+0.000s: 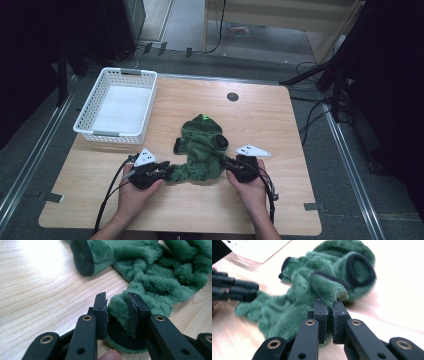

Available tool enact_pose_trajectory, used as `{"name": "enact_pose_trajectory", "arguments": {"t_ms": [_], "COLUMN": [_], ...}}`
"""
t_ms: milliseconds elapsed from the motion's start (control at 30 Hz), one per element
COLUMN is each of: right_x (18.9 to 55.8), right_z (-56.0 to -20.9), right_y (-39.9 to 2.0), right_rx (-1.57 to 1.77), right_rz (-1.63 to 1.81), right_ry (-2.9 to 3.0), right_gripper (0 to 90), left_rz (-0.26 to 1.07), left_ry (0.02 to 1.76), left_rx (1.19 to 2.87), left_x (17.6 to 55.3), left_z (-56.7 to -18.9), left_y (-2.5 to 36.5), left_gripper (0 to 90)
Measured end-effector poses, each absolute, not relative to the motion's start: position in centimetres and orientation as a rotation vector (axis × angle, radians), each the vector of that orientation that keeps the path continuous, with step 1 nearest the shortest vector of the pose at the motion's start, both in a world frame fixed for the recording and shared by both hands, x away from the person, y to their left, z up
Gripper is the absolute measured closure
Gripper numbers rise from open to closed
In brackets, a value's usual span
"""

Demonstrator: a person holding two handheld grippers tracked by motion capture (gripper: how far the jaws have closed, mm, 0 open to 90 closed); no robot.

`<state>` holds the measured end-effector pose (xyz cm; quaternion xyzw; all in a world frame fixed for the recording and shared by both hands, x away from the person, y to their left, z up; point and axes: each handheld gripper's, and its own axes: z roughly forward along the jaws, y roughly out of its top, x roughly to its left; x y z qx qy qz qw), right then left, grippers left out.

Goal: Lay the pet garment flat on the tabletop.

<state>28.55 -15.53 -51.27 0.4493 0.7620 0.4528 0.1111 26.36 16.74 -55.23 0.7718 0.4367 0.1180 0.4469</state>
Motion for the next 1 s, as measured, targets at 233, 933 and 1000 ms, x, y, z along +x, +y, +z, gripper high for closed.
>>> {"name": "enact_pose_trajectory", "arguments": {"t_ms": [233,933,1000], "right_x": [25.5,26.4,25.9], "right_z": [-51.9,-49.3,-50.4], "right_y": [-19.0,-13.0,-14.0], "right_rx": [1.395,1.233,1.273], "right_rz": [1.239,1.234,1.185], "right_ry": [2.265,2.234,2.257], "right_gripper": [71.4,62.1,62.2], "left_rz": [0.286,0.277,0.277], "left_ry": [1.080,0.960,0.931], "left_rx": [1.915,1.879,1.875], "left_x": [26.4,25.6,25.5], "left_z": [-55.2,-55.1,-55.1], "left_y": [16.7,16.9,16.9], "left_gripper": [69.8,64.8,63.9]}}
